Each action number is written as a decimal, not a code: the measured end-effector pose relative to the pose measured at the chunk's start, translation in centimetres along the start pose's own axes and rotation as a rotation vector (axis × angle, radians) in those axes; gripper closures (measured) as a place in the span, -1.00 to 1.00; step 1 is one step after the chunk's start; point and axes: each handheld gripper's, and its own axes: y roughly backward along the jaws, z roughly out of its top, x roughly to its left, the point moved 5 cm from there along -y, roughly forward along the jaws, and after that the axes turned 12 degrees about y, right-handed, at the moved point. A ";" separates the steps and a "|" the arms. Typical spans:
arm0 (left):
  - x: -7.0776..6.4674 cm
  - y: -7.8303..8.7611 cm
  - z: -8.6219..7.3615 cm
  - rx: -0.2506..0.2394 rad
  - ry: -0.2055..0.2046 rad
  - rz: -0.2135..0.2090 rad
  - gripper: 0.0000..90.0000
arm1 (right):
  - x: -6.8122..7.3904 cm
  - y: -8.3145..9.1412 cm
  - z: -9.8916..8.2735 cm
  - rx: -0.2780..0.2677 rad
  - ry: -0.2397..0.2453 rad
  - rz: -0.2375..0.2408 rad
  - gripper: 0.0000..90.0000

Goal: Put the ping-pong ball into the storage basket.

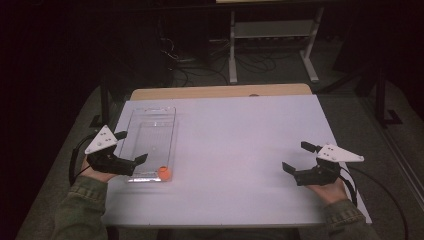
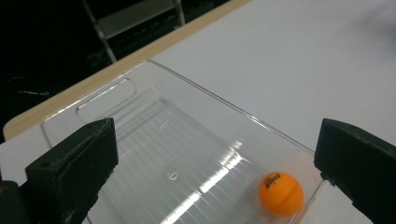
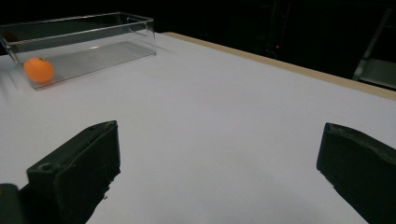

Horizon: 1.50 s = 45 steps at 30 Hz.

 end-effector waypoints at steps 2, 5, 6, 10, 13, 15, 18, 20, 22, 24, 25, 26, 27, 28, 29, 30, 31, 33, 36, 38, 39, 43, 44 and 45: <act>0.1 0.2 -0.1 -0.011 0.011 -0.004 -1.00 | 0.0 0.0 0.0 0.000 0.001 0.000 -1.00; 0.2 0.3 -0.3 -0.016 0.020 -0.005 -1.00 | 0.0 0.0 0.0 0.000 0.000 -0.002 -1.00; 0.2 0.3 -0.5 -0.015 0.022 -0.006 -1.00 | 0.0 0.0 0.0 -0.001 0.000 -0.002 -1.00; 0.4 0.4 -1.1 -0.031 0.036 -0.005 -1.00 | 0.0 0.0 0.0 0.000 0.002 -0.001 -1.00; 0.6 0.5 -1.6 -0.051 0.054 -0.006 -1.00 | 0.0 0.0 0.0 -0.001 0.000 -0.001 -1.00; 0.8 0.7 -1.7 -0.072 0.070 -0.011 -1.00 | 0.0 0.0 0.0 -0.001 -0.001 0.000 -1.00; 1.0 0.8 -1.9 -0.094 0.083 -0.007 -1.00 | 0.0 0.0 0.0 -0.001 0.000 -0.001 -1.00; 0.9 0.7 -2.2 -0.103 0.093 -0.021 -1.00 | 0.0 0.0 0.0 -0.001 0.000 -0.001 -1.00; 0.9 0.5 -2.5 -0.100 0.090 -0.015 -1.00 | 0.0 0.0 0.0 0.000 0.000 -0.001 -1.00; 0.8 0.4 -2.8 -0.106 0.098 -0.016 -1.00 | 0.0 0.0 0.0 -0.001 0.000 -0.001 -1.00; 0.7 0.4 -3.0 -0.112 0.101 -0.013 -1.00 | 0.0 0.0 0.0 -0.001 0.001 0.000 -1.00; 0.7 0.4 -3.1 -0.115 0.099 -0.011 -1.00 | 0.0 0.0 0.0 0.001 0.001 0.000 -1.00; 0.7 0.3 -3.3 -0.119 0.102 -0.009 -1.00 | 0.0 0.0 0.0 0.001 0.001 0.001 -1.00; 0.6 0.3 -3.4 -0.125 0.105 -0.006 -1.00 | 0.1 0.0 -0.1 0.003 0.003 0.002 -1.00; 0.6 0.3 -3.5 -0.131 0.103 -0.005 -1.00 | 0.1 0.0 -0.1 0.005 0.005 0.002 -1.00; 0.6 0.3 -3.6 -0.135 0.111 -0.002 -1.00 | 0.1 -0.1 -0.1 0.006 0.006 0.004 -1.00; 0.7 0.3 -3.7 -0.138 0.117 -0.001 -1.00 | 0.1 -0.1 -0.1 0.006 0.009 0.004 -1.00; 0.8 0.5 -3.8 -0.154 0.127 0.003 -1.00 | 0.1 -0.1 -0.1 0.005 0.008 0.004 -1.00; 1.0 0.9 -3.9 -0.203 0.155 0.010 -1.00 | 0.1 0.0 0.0 0.001 0.005 0.002 -1.00; 1.2 1.1 -4.1 -0.219 0.170 0.015 -1.00 | 0.1 0.0 0.0 0.001 0.005 0.003 -1.00; 1.3 1.1 -4.2 -0.228 0.175 0.022 -1.00 | 0.1 0.0 0.0 -0.001 0.006 0.004 -1.00; 1.5 1.3 -4.6 -0.242 0.184 0.039 -1.00 | 0.1 0.0 0.0 -0.002 0.007 0.004 -1.00; 1.4 1.3 -4.8 -0.242 0.187 0.042 -1.00 | 0.1 0.0 0.0 0.001 0.007 0.005 -1.00; 1.4 1.3 -5.0 -0.242 0.186 0.043 -1.00 | 0.1 0.0 0.0 0.001 0.007 0.005 -1.00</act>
